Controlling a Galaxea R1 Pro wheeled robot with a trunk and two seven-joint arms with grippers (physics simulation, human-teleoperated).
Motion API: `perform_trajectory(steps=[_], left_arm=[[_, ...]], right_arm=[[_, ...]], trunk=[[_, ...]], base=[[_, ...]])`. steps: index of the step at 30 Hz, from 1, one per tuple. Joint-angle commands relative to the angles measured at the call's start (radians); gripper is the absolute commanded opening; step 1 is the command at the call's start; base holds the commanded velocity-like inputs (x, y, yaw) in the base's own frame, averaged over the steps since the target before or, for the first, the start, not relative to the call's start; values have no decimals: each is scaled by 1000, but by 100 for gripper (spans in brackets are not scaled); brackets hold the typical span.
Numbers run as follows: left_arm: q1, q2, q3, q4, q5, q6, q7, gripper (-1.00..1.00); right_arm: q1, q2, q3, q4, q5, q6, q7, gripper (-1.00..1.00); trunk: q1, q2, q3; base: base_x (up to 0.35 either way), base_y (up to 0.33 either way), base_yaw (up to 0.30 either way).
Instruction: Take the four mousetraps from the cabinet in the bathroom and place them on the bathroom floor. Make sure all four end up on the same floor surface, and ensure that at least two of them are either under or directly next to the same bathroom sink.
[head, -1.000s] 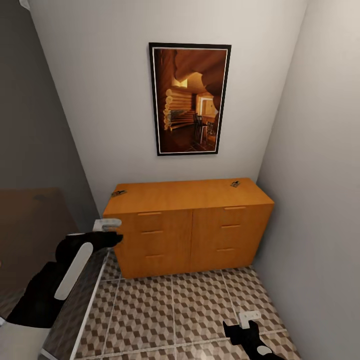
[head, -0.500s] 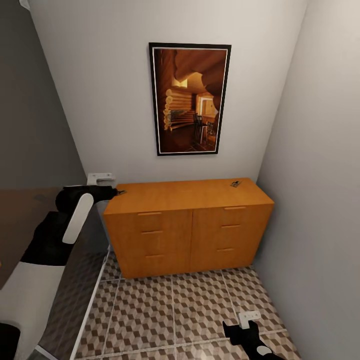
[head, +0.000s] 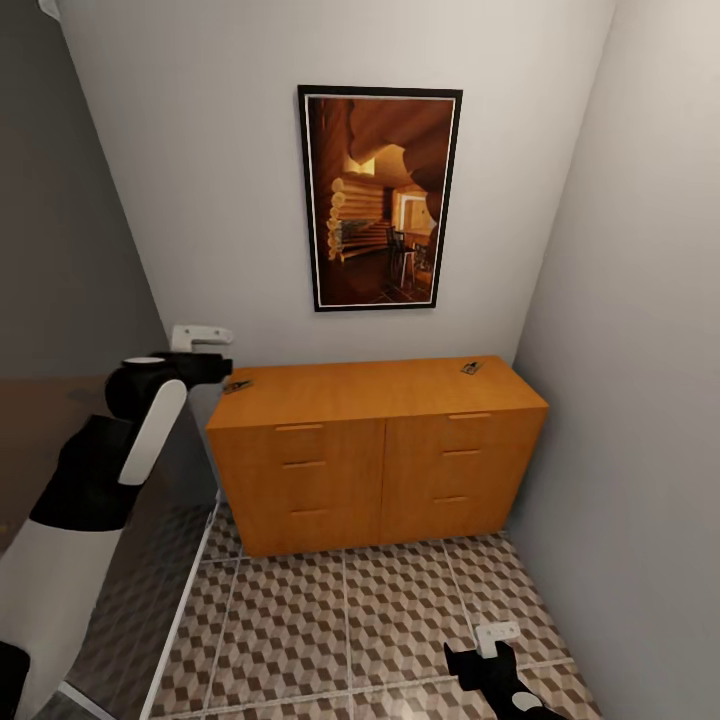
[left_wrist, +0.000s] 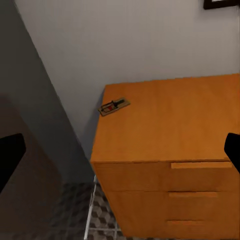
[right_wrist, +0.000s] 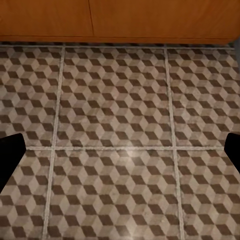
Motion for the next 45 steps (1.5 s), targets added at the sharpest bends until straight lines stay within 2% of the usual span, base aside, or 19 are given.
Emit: perform_trajectory(steps=[1,4,7,8,9,15,16,17,18,24,25,34,35,36,41,45], left_arm=[[-1,13,-10,-3,10,3,0,100],[-2,54,-25,-6,11,4,-52,100],[-2,95,-33,-7,11,4,-143,100],[-2,109,-35,-7,11,4,-179,100],[-2,136,-36,-6,11,4,-255,100],[-2,230,-38,-5,12,3,-468,100],[-2,259,-38,-6,12,3,-527,100],[-2,259,-38,-6,12,3,-527,100],[-2,284,-38,-6,12,3,-583,100],[-2,345,-33,-6,12,2,-731,100],[-2,365,-32,-6,12,2,-774,100],[-2,437,-30,-5,11,1,-980,100],[-2,449,-30,-4,11,0,-1025,100],[-2,455,-30,-4,11,0,-1045,100],[-2,473,-30,-5,10,-1,-1115,100],[-2,477,-30,-5,10,-1,-1130,100]], right_arm=[[-1,0,8,2,-10,-4,1,100],[-1,1,8,2,-10,-4,1,100],[-1,1,8,2,-10,-4,1,100],[-1,1,8,2,-10,-4,1,100],[-1,1,8,2,-10,-4,1,100],[-1,1,8,2,-10,-4,1,100],[-1,1,8,2,-9,-4,1,100],[-1,1,8,2,-9,-4,1,100],[-1,1,8,2,-9,-4,1,100],[-1,2,8,2,-7,-4,2,100],[-1,3,8,2,-7,-4,2,100],[-1,3,8,2,-7,-4,2,100],[-1,3,8,2,-7,-4,2,100],[-1,3,8,2,-7,-4,2,100],[-1,3,8,2,-7,-4,2,100],[-1,3,8,2,-7,-4,3,100]], trunk=[[1,-2,-2],[1,-2,-2],[1,-2,-2],[1,-2,-2],[1,-2,-2],[1,-2,-2],[1,-2,-2],[1,-2,-2],[1,-2,-2],[1,-2,-2],[1,-2,-2],[1,-2,-2],[1,-2,-2],[1,-2,-2],[1,-2,-2],[1,-2,-2]], base=[[0,0,0],[0,0,0],[0,0,0],[0,0,0],[0,0,0],[0,0,0],[0,0,0],[0,0,0],[0,0,0],[0,0,0],[0,0,0],[0,0,0],[0,0,0],[0,0,0],[0,0,0],[0,0,0]])
